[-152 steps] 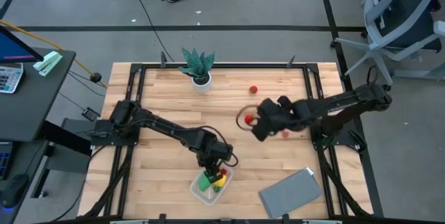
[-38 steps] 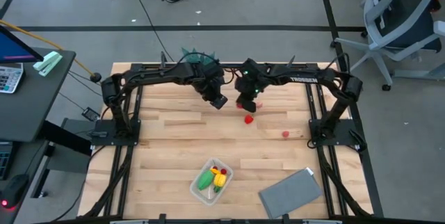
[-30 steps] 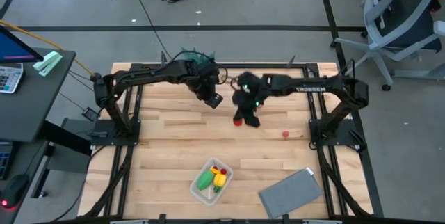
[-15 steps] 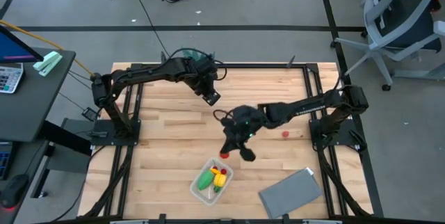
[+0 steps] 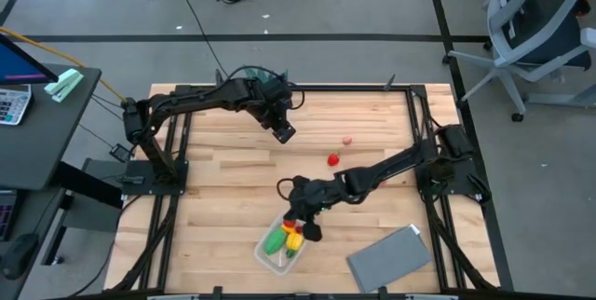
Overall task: Pick and placing Produce into tupperware
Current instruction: Put the top red strawberry into the transparent bin, then put the red strawberry into the transparent bin
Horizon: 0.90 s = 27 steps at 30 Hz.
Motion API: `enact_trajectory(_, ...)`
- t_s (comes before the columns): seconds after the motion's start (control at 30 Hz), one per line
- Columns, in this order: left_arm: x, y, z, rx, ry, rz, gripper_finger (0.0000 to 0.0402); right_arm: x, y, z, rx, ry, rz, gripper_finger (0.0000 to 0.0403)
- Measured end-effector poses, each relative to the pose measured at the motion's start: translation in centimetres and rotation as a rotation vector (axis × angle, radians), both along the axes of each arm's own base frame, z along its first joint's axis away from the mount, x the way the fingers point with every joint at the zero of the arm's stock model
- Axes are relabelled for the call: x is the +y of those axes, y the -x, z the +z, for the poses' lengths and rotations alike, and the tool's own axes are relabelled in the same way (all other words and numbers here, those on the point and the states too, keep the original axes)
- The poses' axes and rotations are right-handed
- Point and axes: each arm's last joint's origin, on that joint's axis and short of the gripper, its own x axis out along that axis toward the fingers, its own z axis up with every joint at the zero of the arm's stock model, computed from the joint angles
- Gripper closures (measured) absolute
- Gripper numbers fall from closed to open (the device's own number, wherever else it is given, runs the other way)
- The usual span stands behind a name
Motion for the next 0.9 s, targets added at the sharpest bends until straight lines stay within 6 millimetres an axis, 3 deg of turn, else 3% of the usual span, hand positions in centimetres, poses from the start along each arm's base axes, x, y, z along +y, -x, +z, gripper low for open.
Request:
enact_trajectory(0.23,-0.2,0.2,-0.2,0.033,0.016,0.004,0.0237,0.1,-0.5,-3.4,0.117,-0.016,-0.041,0.0401)
enact_trajectory(0.43,-0.5,0.2,-0.2,0.044,0.021,-0.004,0.0241,-0.2,-0.6,-3.5,0.112,-0.006,-0.040,0.0379)
enact_trajectory(0.73,-0.7,0.1,-0.2,0.039,0.034,0.020,0.0238,-1.4,-0.1,-1.7,0.141,-0.075,0.006,0.0278)
enact_trajectory(0.9,-0.5,-0.6,0.3,-0.050,0.003,-0.004,0.0240,-2.7,1.8,2.1,0.159,-0.076,-0.004,0.0241)
